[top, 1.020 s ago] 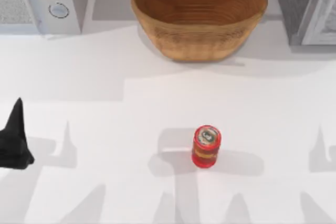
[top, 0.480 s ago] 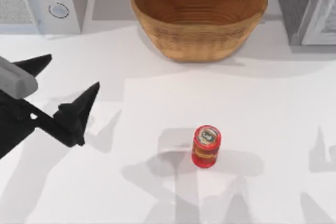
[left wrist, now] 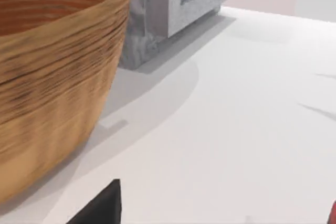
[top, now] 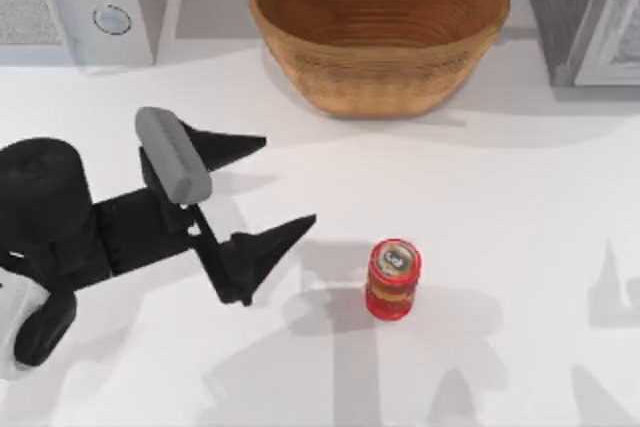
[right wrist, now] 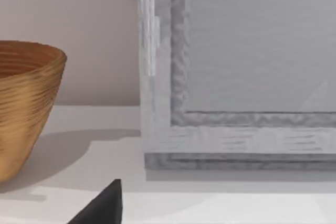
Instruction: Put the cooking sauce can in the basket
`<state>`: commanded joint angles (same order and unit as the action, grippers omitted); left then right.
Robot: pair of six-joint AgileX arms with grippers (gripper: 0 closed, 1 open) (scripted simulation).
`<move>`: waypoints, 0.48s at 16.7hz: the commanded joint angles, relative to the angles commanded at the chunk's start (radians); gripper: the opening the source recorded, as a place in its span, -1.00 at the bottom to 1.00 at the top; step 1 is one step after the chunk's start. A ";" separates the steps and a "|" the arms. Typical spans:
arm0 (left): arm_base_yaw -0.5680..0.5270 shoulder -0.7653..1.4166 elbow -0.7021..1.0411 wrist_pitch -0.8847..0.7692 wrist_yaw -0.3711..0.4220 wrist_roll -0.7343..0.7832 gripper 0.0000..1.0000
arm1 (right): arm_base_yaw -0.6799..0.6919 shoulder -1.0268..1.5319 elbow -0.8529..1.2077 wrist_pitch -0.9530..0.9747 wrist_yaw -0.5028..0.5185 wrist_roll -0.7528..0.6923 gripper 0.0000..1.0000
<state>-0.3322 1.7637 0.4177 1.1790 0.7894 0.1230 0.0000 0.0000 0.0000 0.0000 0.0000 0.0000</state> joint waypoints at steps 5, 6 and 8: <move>-0.069 0.369 0.089 0.246 0.160 0.053 1.00 | 0.000 0.000 0.000 0.000 0.000 0.000 1.00; -0.080 0.422 0.102 0.281 0.184 0.062 1.00 | 0.000 0.000 0.000 0.000 0.000 0.000 1.00; -0.096 0.501 0.121 0.334 0.219 0.074 1.00 | 0.000 0.000 0.000 0.000 0.000 0.000 1.00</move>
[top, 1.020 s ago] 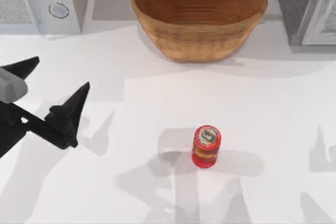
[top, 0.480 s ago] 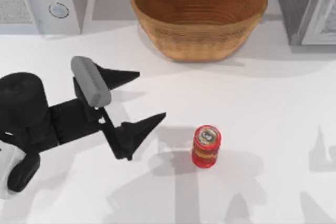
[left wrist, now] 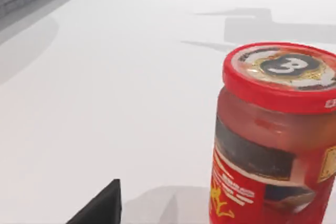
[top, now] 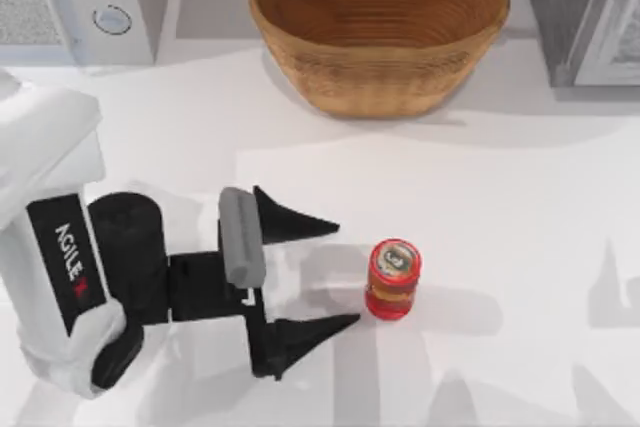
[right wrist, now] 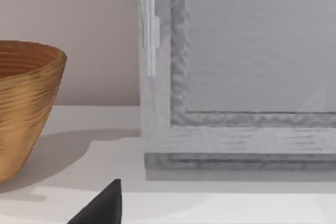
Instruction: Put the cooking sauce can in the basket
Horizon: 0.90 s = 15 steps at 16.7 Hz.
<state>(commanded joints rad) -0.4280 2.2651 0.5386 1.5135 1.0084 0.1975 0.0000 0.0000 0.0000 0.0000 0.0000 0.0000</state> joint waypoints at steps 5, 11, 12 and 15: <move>-0.009 0.041 0.010 0.028 0.019 0.007 1.00 | 0.000 0.000 0.000 0.000 0.000 0.000 1.00; -0.059 0.059 0.061 0.010 -0.031 -0.011 1.00 | 0.000 0.000 0.000 0.000 0.000 0.000 1.00; -0.085 0.069 0.086 0.003 -0.055 -0.019 1.00 | 0.000 0.000 0.000 0.000 0.000 0.000 1.00; -0.159 0.100 0.159 -0.021 -0.128 -0.043 1.00 | 0.000 0.000 0.000 0.000 0.000 0.000 1.00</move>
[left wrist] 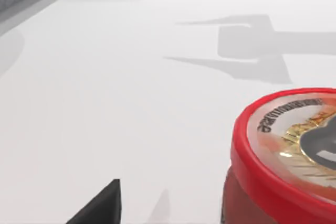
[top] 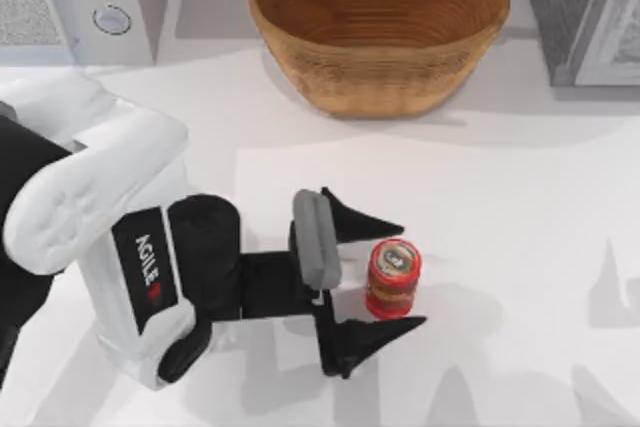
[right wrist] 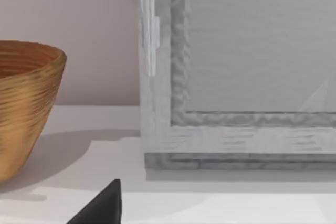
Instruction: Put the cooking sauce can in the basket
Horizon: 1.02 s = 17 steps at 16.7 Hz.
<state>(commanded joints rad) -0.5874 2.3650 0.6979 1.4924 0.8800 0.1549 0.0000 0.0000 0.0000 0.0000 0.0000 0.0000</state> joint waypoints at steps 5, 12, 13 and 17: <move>-0.035 0.015 0.034 -0.011 -0.034 -0.010 1.00 | 0.000 0.000 0.000 0.000 0.000 0.000 1.00; -0.035 0.015 0.034 -0.011 -0.034 -0.010 0.10 | 0.000 0.000 0.000 0.000 0.000 0.000 1.00; -0.035 0.015 0.034 -0.011 -0.034 -0.010 -0.06 | 0.000 0.000 0.000 0.000 0.000 0.000 1.00; -0.035 0.015 0.034 -0.011 -0.034 -0.010 -0.66 | 0.000 0.000 0.000 0.000 0.000 0.000 1.00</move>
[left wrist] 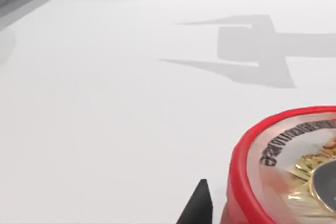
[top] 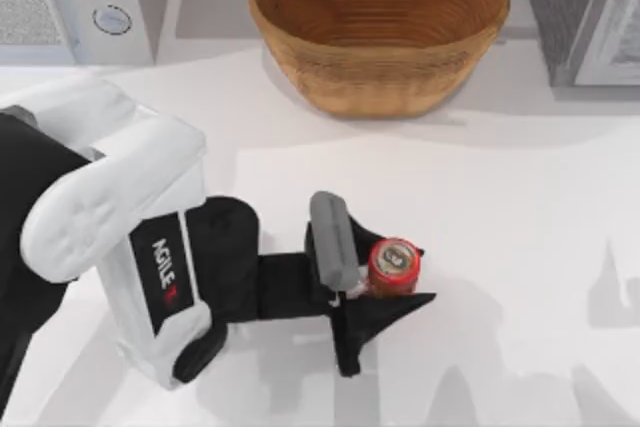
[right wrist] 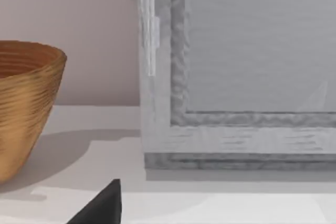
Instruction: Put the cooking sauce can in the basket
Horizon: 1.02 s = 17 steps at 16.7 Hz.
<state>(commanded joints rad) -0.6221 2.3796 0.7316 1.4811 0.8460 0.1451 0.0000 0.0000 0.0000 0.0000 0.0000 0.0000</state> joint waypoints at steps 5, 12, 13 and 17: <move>0.000 0.000 0.000 0.000 0.000 0.000 -1.00 | 0.000 0.000 0.000 0.000 0.000 0.000 1.00; 0.002 -0.004 -0.003 -0.001 0.001 0.001 -1.00 | 0.000 0.000 0.000 0.000 0.000 0.000 1.00; 0.003 -0.015 -0.010 -0.005 0.004 0.002 -1.00 | 0.000 0.000 0.000 0.000 0.000 0.000 1.00; 0.028 -0.161 -0.107 -0.060 0.028 0.012 -1.00 | 0.000 0.000 0.000 0.000 0.000 0.000 1.00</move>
<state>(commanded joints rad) -0.5945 2.2184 0.6247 1.4209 0.8738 0.1574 0.0000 0.0000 0.0000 0.0000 0.0000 0.0000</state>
